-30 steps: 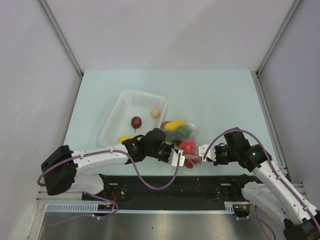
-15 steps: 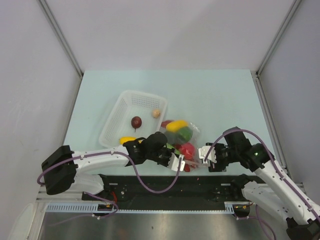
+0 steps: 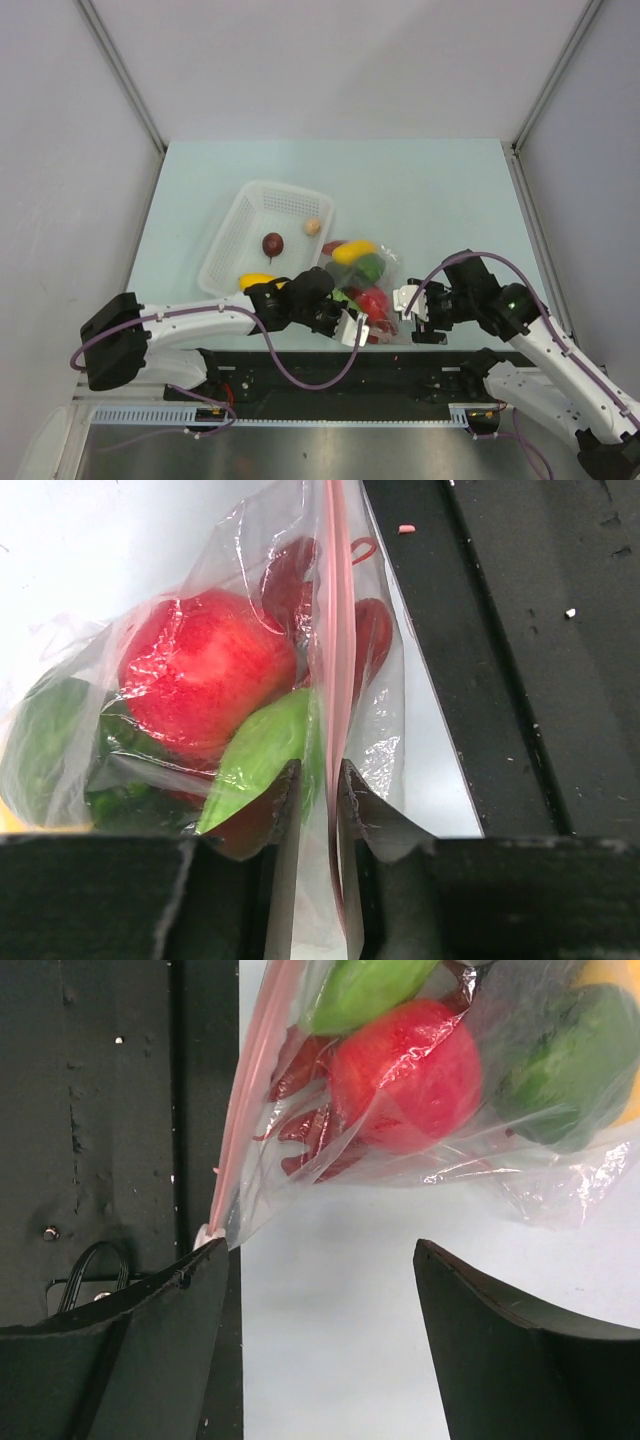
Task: Place the food in the zip-top bag and seal the zipper
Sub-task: Place the zipper food storage bag at the center of the board.
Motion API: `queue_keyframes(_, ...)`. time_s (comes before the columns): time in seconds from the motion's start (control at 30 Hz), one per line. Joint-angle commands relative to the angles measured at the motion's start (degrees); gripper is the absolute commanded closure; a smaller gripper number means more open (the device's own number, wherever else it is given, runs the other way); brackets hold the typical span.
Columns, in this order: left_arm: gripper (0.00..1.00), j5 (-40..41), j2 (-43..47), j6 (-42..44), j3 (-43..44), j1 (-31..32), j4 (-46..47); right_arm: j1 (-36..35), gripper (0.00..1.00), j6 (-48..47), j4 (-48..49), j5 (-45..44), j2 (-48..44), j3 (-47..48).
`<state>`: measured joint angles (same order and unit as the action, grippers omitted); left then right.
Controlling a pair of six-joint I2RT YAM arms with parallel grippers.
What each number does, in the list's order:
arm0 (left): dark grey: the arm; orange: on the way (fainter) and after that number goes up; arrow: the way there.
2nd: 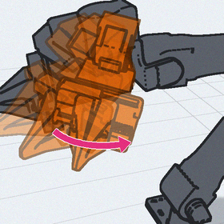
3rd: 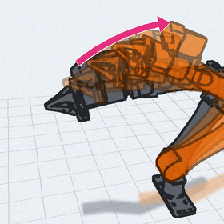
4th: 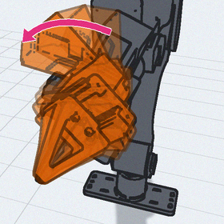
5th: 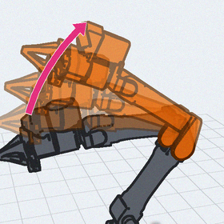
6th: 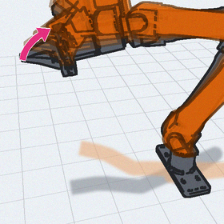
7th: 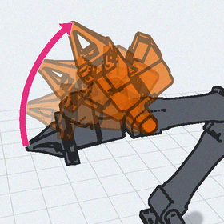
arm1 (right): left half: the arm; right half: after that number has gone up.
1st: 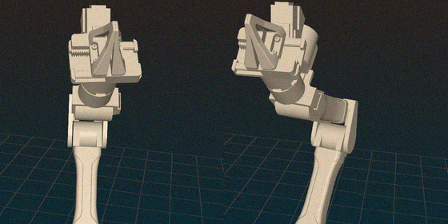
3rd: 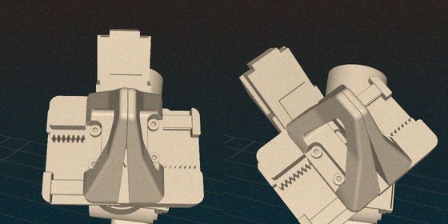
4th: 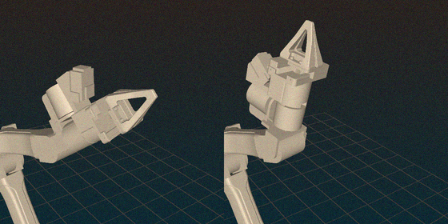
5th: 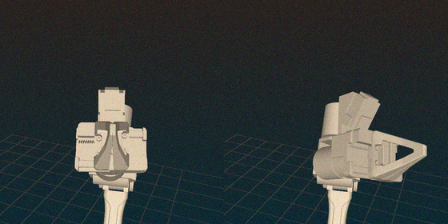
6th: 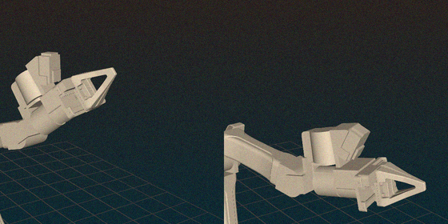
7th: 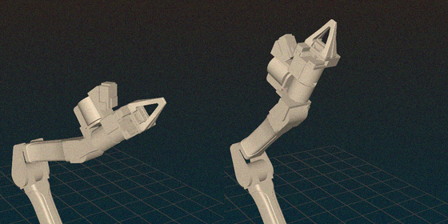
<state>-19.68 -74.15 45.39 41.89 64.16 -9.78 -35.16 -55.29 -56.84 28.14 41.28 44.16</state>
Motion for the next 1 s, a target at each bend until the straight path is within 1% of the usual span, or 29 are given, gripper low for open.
queue_keyframes(0.0,0.75,-0.36,2.25,-0.91,1.62,0.52,-1.12,-0.35,0.21,1.23,1.73,0.34,-0.14,2.07)
queue_keyframes(0.17,0.71,-0.18,2.61,-1.18,1.62,0.79,-0.94,-0.44,0.20,1.06,1.64,0.25,-0.14,1.89)
queue_keyframes(0.4,0.69,-0.01,3.05,-1.44,2.06,0.88,-1.12,-0.53,0.19,1.06,1.91,0.25,-0.14,1.81)
queue_keyframes(0.57,0.74,-0.44,4.10,-1.09,3.20,1.66,-2.26,-0.61,0.20,1.94,2.87,0.42,-0.06,1.89)
queue_keyframes(0.8,0.74,-0.18,7.26,0.49,2.15,4.39,-4.89,-0.61,0.20,2.38,3.75,0.25,0.47,1.72)
queue_keyframes(0.97,0.74,0.43,7.97,1.63,1.79,6.15,-6.30,-0.70,0.20,2.46,4.37,0.34,0.56,1.72)
